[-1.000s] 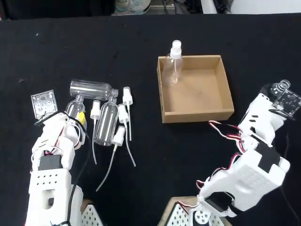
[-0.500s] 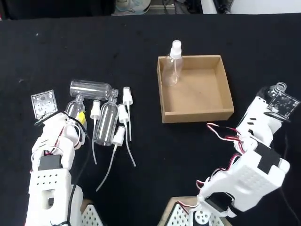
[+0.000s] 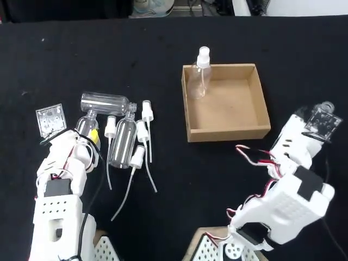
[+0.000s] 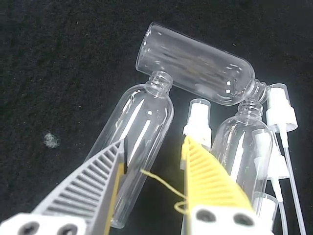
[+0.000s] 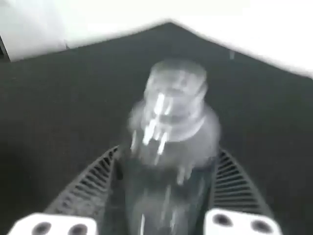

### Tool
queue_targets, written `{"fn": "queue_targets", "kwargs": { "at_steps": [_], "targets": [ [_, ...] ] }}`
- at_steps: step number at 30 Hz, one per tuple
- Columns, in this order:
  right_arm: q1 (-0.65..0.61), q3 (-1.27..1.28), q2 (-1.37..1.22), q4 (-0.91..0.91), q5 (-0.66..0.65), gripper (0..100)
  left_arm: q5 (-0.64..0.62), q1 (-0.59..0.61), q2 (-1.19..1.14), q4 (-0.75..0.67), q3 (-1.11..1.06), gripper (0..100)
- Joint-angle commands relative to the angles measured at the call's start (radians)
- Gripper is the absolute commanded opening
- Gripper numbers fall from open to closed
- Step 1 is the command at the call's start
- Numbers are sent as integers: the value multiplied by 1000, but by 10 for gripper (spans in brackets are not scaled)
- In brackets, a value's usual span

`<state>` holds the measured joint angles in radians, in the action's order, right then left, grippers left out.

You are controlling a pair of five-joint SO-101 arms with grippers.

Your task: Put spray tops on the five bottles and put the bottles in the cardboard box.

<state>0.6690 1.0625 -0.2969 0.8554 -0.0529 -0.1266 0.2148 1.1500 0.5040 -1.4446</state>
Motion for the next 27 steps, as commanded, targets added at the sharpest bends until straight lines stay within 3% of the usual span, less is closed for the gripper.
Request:
{"fn": "queue_targets", "kwargs": {
  "at_steps": [1, 14, 20, 27],
  "targets": [
    [12, -16, 13, 14, -9, 253, 0, 7, 18, -12, 10, 188],
    [9, 53, 209, -14, -9, 260, 0, 7, 18, -17, 8, 188],
    [-2, 18, 335, -296, -6, 413, 0, 7, 18, -15, 8, 188],
    [-5, -41, 449, -457, 0, 421, 0, 7, 18, -12, 7, 188]
  ]
}}
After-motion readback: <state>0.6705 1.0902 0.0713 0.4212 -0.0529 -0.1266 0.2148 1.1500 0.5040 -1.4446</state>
